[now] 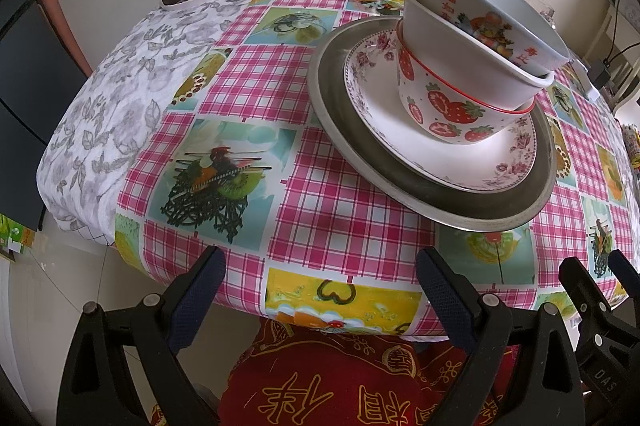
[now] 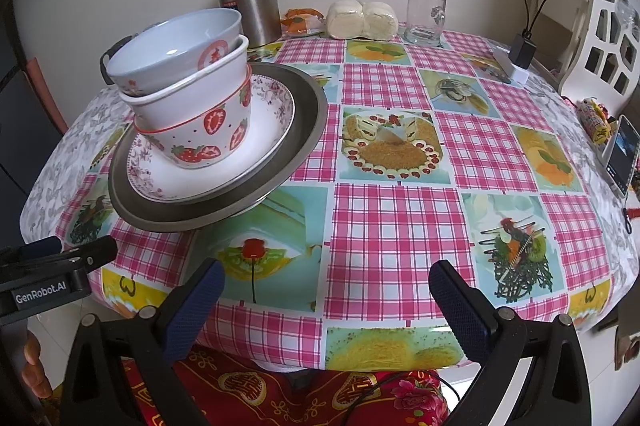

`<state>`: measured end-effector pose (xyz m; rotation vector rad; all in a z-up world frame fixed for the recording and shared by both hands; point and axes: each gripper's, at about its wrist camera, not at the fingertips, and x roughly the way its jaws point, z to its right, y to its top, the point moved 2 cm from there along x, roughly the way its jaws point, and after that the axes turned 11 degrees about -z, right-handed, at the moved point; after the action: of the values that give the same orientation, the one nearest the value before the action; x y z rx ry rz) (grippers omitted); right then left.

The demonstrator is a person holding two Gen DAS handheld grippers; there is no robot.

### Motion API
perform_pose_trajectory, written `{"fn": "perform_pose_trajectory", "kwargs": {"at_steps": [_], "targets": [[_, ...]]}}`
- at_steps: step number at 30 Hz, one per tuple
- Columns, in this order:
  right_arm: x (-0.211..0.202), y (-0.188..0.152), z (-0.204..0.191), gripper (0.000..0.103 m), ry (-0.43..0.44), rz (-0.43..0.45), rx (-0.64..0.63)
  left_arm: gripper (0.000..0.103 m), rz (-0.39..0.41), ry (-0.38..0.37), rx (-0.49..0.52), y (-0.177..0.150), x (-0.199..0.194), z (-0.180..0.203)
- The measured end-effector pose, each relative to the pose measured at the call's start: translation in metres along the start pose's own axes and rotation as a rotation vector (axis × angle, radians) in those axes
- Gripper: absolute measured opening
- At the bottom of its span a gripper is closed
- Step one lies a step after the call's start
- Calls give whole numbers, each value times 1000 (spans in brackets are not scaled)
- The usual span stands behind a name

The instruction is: Organize plates and bowls

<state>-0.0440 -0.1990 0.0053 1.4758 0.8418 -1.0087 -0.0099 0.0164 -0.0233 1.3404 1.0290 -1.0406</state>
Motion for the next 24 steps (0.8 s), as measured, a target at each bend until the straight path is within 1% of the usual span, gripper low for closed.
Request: {"fn": "perform_pose_trajectory", "kwargs": {"at_steps": [19,22,24], "targets": [[1,0,0,103,0,-1,-1,96,5,-6,-5,2,-1,1],[1,0,0,103,0,0,0,96,13,-10,-10,1,-2,1],[1,0,0,103,0,0,0,96,34,-9,-20,1,-5,-1]]}}
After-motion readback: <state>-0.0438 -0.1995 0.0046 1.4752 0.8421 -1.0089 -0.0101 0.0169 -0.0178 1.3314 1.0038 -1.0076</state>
